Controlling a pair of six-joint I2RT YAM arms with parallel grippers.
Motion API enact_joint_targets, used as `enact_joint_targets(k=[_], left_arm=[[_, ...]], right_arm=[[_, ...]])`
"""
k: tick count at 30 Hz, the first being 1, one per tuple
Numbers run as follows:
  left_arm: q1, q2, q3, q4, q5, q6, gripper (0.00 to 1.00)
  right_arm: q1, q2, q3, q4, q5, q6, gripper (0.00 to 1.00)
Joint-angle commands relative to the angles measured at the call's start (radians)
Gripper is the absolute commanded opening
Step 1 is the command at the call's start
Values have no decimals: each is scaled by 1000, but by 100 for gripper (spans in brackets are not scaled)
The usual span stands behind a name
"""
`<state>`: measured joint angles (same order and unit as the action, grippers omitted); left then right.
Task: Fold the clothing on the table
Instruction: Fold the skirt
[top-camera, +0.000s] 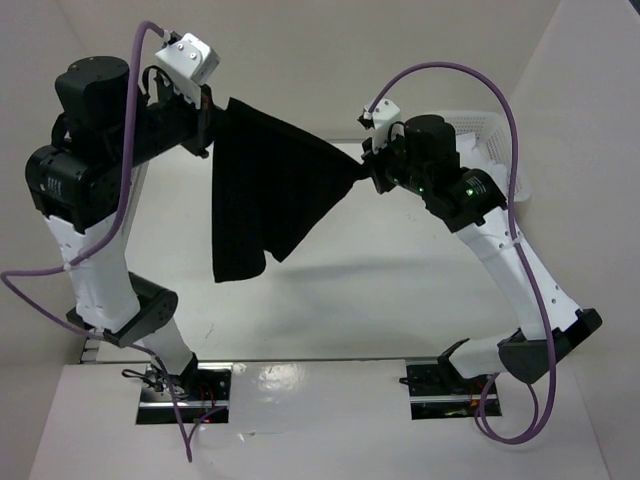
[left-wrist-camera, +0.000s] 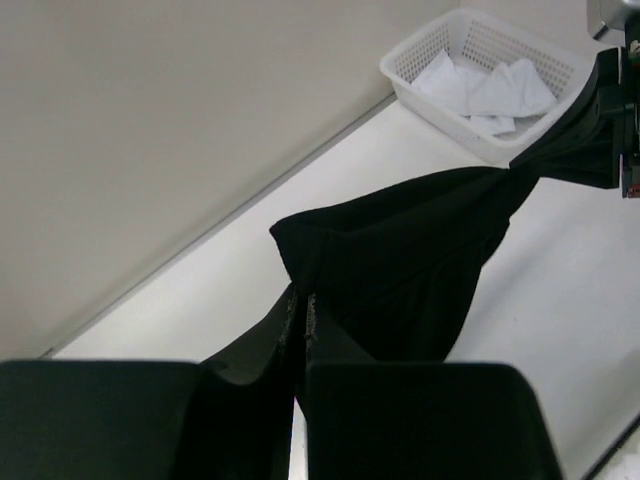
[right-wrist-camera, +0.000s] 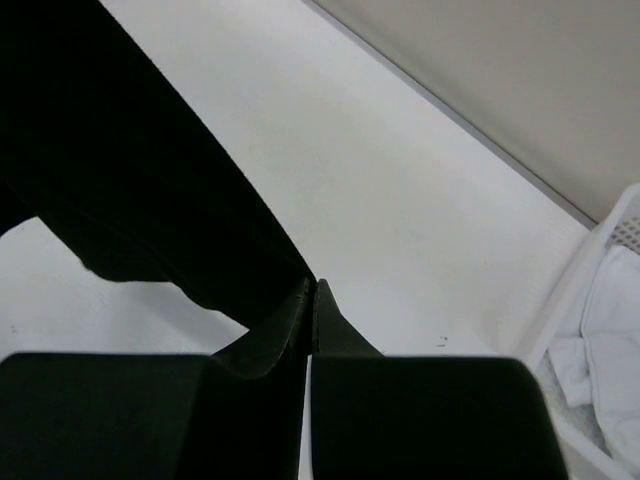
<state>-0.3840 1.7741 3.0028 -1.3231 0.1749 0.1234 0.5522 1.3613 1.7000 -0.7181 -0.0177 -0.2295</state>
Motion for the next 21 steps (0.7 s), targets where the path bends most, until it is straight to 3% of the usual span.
enact_joint_targets(k=[1, 5, 8, 11, 17, 21], left_arm=[[11, -186, -85, 134, -97, -31, 0], [11, -355, -388, 211, -43, -53, 0], [11, -633, -919, 471, -84, -67, 3], [11, -682, -1042, 484, -120, -57, 3], [11, -683, -1379, 650, -181, -48, 3], [11, -674, -1522, 768, -207, -60, 1]], right_arm=[[-12, -30, -39, -38, 51, -25, 0], [-21, -50, -82, -20, 42, -25, 0], [-43, -50, -92, -11, 18, -25, 0], [-52, -59, -102, -11, 18, -25, 0], [-61, -19, -93, 8, 59, -25, 0], [-61, -19, -92, 35, 108, -25, 0]])
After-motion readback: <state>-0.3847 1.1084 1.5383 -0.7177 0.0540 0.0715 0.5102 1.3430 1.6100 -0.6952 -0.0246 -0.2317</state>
